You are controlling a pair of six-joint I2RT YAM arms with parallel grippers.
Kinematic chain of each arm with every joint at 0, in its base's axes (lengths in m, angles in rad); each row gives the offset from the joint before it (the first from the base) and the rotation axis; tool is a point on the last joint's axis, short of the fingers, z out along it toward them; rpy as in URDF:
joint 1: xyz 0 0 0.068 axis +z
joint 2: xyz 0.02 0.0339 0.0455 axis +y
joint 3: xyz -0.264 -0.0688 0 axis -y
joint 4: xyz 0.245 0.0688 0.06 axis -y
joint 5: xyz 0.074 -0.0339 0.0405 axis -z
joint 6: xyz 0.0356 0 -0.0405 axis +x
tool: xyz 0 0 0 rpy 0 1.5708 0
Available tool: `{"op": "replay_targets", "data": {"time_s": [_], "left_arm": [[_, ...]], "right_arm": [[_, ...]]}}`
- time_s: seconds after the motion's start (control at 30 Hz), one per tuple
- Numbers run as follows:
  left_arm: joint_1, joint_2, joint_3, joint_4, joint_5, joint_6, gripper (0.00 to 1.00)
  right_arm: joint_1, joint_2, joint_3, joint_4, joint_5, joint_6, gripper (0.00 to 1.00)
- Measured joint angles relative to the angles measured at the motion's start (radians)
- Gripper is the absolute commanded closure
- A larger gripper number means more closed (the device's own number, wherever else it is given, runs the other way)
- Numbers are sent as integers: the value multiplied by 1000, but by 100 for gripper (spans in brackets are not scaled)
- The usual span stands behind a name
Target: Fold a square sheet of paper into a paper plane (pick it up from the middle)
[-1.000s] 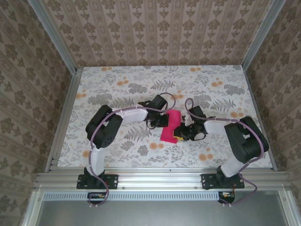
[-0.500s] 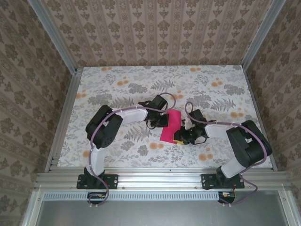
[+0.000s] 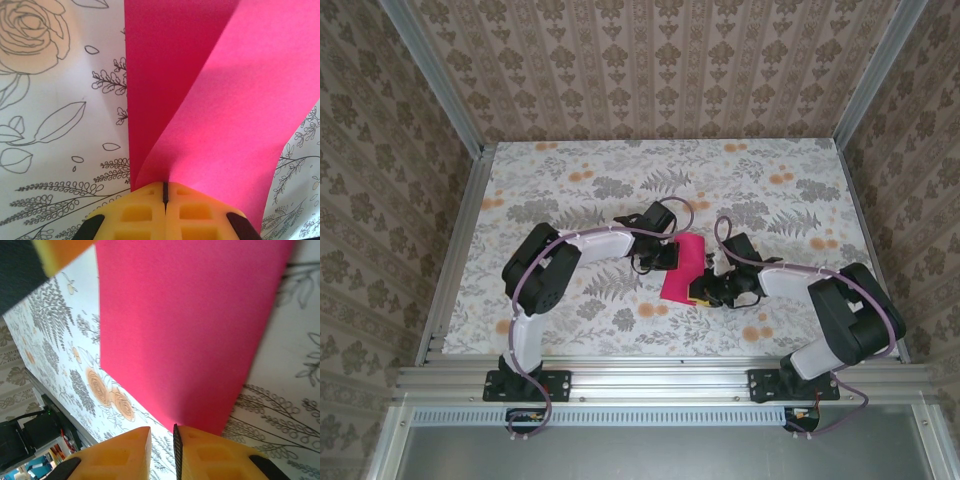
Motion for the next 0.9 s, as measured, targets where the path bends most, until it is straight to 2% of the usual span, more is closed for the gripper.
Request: {"op": "replay_targets", "data": {"time_s": [0.37, 0.57, 0.9], "left_arm": [[0, 0, 1, -1, 0, 1, 100], [0, 0, 1, -1, 0, 8, 100], [-4, 0, 5, -8, -8, 19, 100]], "right_arm": [[-5, 11, 2, -24, 9, 6, 80], [-69, -16, 101, -26, 32, -3, 81], [-100, 195, 166, 56, 63, -5, 82]]}}
